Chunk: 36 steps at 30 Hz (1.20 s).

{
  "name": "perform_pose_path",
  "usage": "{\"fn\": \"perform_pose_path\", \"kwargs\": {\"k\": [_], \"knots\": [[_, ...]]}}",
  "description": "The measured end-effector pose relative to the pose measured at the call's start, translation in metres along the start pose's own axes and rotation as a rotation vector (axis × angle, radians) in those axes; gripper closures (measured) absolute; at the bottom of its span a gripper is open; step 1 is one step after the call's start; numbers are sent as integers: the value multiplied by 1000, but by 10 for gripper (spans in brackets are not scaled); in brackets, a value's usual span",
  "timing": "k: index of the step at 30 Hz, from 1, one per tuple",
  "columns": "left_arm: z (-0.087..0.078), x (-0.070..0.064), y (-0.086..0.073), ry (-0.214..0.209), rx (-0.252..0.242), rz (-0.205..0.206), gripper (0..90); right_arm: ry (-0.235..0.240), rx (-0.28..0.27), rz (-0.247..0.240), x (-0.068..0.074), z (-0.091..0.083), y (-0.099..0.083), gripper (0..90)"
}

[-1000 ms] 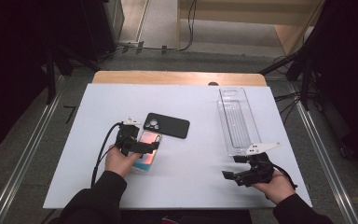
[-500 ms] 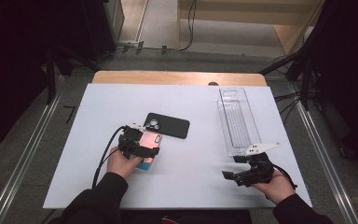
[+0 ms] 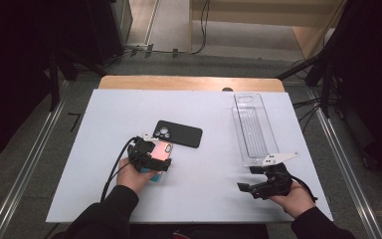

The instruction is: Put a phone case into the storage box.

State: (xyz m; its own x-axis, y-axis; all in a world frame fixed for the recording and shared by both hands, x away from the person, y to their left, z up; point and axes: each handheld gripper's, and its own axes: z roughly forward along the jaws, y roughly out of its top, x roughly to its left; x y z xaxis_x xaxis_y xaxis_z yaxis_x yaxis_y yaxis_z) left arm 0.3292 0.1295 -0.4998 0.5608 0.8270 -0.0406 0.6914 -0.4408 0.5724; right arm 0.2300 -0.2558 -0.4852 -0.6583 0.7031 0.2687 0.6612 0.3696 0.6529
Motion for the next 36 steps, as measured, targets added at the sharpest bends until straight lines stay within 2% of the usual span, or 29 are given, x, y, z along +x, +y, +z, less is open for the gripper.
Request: {"fn": "perform_pose_path", "kwargs": {"k": [5,11,14,16,29,36], "knots": [[1,-6,-2,61,-3,30,25,-4,1,0,0,0,0,154],[0,-8,-4,76,-15,15,46,-5,2,-1,0,0,0,154],[-2,-6,-4,80,-15,14,91,-7,4,-3,0,0,0,154],[-3,-5,-5,76,-20,7,131,-8,4,-2,0,0,0,154],[-6,-3,-3,64,2,8,159,-6,3,-3,1,0,0,154],[-10,4,1,16,1,-34,164,-7,3,-1,1,0,0,154]]}}
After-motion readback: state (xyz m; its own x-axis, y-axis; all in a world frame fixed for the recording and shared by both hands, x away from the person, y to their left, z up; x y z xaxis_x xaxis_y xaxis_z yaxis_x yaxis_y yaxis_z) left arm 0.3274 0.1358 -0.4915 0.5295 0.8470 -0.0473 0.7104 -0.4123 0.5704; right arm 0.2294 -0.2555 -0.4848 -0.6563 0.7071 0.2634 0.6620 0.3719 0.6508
